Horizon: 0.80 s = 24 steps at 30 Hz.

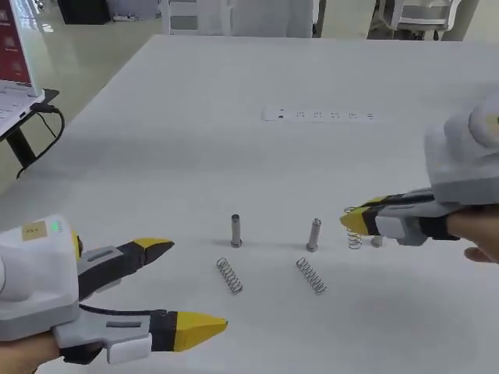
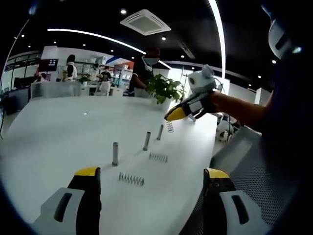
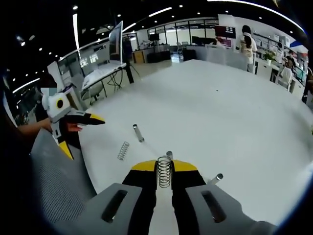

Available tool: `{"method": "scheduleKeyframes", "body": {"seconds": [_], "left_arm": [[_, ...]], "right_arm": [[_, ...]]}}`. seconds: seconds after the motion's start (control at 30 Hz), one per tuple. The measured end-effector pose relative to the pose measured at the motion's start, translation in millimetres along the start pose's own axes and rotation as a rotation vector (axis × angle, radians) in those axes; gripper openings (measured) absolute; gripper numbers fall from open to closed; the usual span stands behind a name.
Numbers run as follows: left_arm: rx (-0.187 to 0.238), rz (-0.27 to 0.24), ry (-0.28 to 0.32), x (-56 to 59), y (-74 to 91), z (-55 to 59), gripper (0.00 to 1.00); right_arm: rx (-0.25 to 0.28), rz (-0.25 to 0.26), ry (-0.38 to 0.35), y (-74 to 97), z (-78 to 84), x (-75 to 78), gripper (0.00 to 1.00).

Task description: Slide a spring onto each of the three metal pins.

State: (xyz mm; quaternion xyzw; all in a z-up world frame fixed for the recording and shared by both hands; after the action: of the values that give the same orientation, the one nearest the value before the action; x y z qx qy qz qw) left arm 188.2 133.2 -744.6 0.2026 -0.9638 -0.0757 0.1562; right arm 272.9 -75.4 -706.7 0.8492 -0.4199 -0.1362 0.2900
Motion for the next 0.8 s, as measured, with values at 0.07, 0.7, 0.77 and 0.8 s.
{"method": "scheduleKeyframes", "body": {"seconds": [0.07,0.7,0.77,0.8], "left_arm": [[0.017,0.009,-0.011,2.3,-1.8,-8.6,0.82],[0.090,0.178,-0.124,28.9,-31.7,-78.0,0.60],[0.095,0.187,-0.123,30.1,-33.4,-83.4,0.57],[0.096,0.191,-0.121,30.3,-34.3,-84.8,0.54]], "right_arm": [[0.026,-0.015,0.007,4.3,-8.9,-9.7,0.08],[0.193,-0.199,0.031,34.7,-63.5,-85.7,0.08],[0.207,-0.212,0.024,37.2,-67.5,-89.6,0.08],[0.209,-0.215,0.023,38.0,-68.6,-90.8,0.08]]}}
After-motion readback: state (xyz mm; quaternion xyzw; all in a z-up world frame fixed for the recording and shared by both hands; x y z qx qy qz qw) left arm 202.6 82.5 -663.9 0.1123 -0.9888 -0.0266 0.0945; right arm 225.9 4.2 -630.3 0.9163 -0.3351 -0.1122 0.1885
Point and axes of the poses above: the centre of the closed fingertips' face, and the gripper's own axes: y roughly backward along the fingers, x roughly to its right, z roughly out of its underside, the point moved 5 cm from there along y, roughly backward along the fingers, and after that the axes turned 15 degrees about z, right-handed, at the moved point
